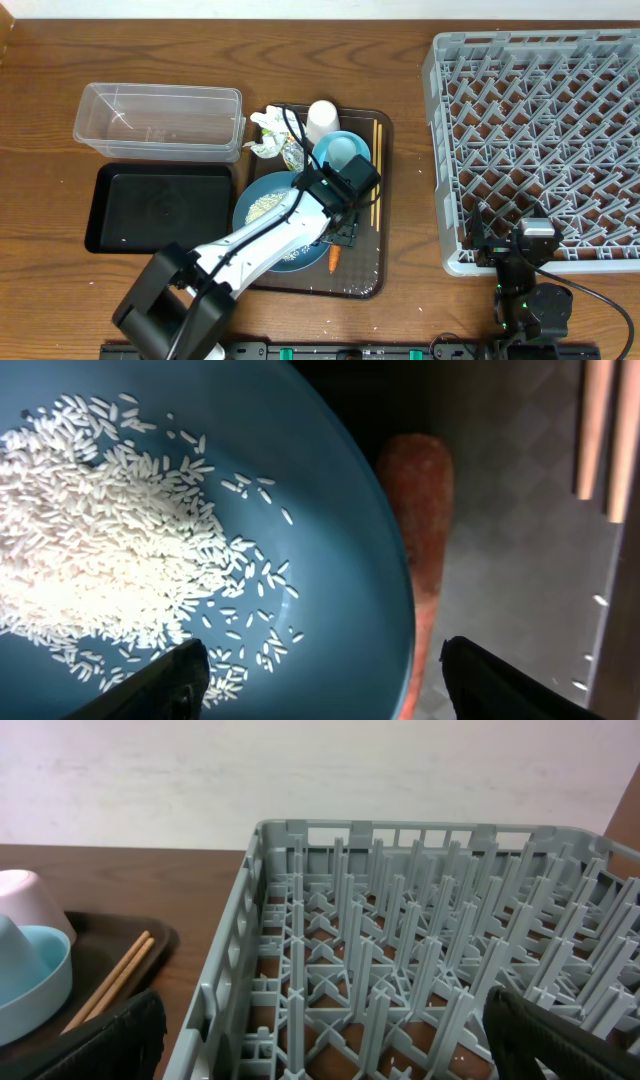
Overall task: Sort waste into correct bins and load items into the dishwasher rack
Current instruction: 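Reach the left gripper to the blue plate rim and grasp it, then lift the blue plate with the left gripper and carry it over the black tray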
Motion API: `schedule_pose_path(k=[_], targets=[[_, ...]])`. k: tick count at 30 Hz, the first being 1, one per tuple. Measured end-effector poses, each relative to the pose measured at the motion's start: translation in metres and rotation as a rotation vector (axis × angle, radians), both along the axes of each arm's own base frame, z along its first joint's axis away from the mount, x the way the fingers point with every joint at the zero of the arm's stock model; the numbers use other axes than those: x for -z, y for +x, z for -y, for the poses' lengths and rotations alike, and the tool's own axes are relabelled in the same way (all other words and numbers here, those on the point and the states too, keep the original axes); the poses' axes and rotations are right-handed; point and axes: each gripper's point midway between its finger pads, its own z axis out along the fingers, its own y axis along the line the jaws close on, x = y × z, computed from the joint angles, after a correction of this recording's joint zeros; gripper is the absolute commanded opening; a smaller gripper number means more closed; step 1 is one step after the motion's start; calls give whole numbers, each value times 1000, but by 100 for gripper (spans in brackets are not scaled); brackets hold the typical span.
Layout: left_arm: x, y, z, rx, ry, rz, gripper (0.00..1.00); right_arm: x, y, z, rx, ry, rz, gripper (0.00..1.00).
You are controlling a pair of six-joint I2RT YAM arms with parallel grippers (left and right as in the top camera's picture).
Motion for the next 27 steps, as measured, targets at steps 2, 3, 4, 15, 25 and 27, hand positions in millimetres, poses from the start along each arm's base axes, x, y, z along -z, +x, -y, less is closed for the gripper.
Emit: schedule_pose_path(k=[2,3,4,15,25,27], targets=[[3,-1,1,4,9,-7,75,0,0,0,0,0,0,99],[5,-3,1,6,14,-10,75,0,0,0,0,0,0,99],[6,-4,2,11,18,-11,75,0,0,0,0,0,0,99],[7,-7,5,0,64,33,68,0,0,0,0,0,0,99],[5,-3,0,-18,91,62,57,0,0,0,0,0,0,99],[5,-2,0,-19,88,67,57,0,0,0,0,0,0,99]])
